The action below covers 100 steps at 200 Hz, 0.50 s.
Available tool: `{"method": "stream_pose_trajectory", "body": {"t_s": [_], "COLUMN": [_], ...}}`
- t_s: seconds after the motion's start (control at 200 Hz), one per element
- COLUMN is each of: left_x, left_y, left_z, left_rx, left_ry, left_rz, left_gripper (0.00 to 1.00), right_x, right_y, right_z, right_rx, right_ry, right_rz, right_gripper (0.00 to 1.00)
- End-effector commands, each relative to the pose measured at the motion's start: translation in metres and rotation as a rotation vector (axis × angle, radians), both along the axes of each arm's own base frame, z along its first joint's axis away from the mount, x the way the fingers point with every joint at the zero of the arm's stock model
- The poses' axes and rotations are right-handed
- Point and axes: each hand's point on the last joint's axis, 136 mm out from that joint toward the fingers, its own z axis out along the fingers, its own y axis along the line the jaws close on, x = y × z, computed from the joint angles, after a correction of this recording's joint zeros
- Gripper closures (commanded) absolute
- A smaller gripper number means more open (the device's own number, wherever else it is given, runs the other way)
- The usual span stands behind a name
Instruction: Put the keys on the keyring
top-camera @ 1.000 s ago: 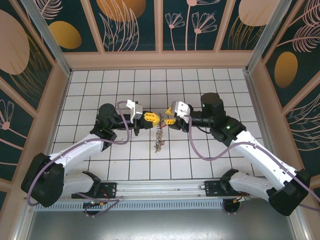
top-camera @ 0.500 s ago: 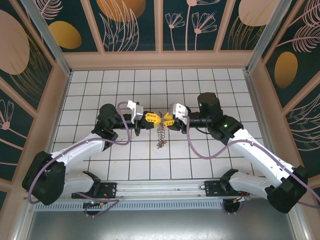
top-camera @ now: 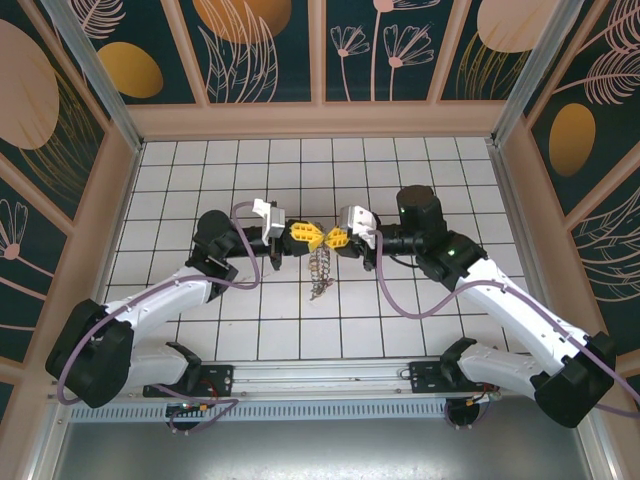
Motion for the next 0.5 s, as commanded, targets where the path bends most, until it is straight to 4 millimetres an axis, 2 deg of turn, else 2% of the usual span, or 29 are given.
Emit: {"method": "stream_pose_trajectory", "body": {"t_s": [0.0, 0.095, 0.275, 0.4, 0.496], "left_x": [-0.003, -0.004, -0.01, -0.014, -0.012], "left_y": [0.002, 0.003, 0.003, 0.004, 0.004], "left_z": [0.01, -0.001, -0.024, -0.043, -0.047], "left_rx": [-0.037, 0.017, 0.168, 0.308, 0.355], "left_ry": [-0.047, -0.043, -0.051, -0.045, -0.04], "left_rz": [0.023, 0.033, 0.003, -0.038, -0.047], "left_gripper": [1.0, 1.0, 0.79, 0.74, 0.74], "right_x": [-0.008, -0.01, -0.011, -0.012, -0.015], "right_y": [0.0, -0.002, -0.008, -0.012, -0.014], "right_z": [0.004, 0.003, -0.009, -0.019, -0.026], "right_rx": [0.023, 0.017, -0.03, -0.087, -0.125], "right_ry": [-0.023, -0.028, -0.001, 0.015, 0.033], "right_rz": [0.03, 0.026, 0.003, -0.013, -0.007], "right_gripper": [1.0, 1.0, 1.0, 1.0, 1.0]}}
